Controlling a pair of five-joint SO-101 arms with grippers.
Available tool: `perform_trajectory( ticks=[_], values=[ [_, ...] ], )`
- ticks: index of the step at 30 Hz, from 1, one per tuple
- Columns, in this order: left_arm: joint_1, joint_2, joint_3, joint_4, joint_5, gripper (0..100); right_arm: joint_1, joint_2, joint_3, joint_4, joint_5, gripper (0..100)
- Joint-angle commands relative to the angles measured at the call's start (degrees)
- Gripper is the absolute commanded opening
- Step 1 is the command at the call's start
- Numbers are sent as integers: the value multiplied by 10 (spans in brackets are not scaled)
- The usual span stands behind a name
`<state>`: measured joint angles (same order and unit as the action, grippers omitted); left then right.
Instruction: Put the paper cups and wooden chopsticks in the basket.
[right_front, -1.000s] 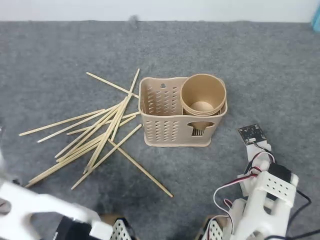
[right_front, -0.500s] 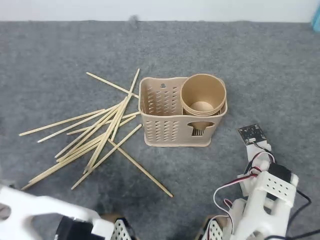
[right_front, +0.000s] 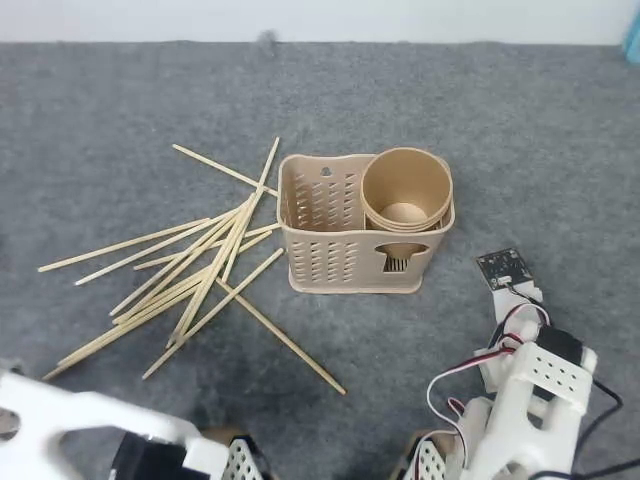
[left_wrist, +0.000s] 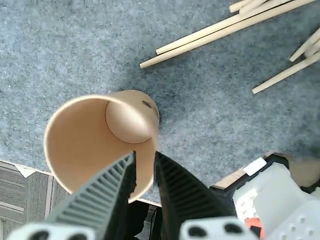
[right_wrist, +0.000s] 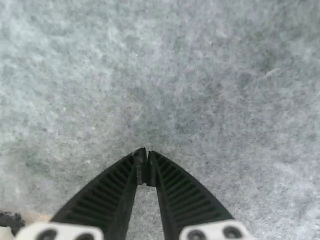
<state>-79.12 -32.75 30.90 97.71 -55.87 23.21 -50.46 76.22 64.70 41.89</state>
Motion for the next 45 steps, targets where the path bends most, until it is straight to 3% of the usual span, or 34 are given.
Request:
perform_trajectory(
  ticks=[1, 7, 16, 22, 25, 32, 41, 45],
  values=[
    [-7, -16, 8, -29, -4, 62, 3, -16, -4, 0, 4, 9],
    [-7, -16, 58, -70, -4, 62, 3, -16, -4, 0, 3, 9],
    [-3, -17, 44, -65, -4, 62, 3, -16, -4, 0, 4, 9],
    [-2, -17, -20, 11, -4, 64, 3, -16, -4, 0, 4, 9],
    [4, -13, -18, 11, -4, 98, 3, -16, -4, 0, 4, 9],
    [9, -15, 37, -26, -4, 112, 3, -16, -4, 0, 4, 9],
    [5, -16, 140, -132, -3, 111, 3, -16, -4, 0, 4, 9],
    [8, -16, 146, -136, -3, 32, 3, -16, -4, 0, 4, 9]
  ],
)
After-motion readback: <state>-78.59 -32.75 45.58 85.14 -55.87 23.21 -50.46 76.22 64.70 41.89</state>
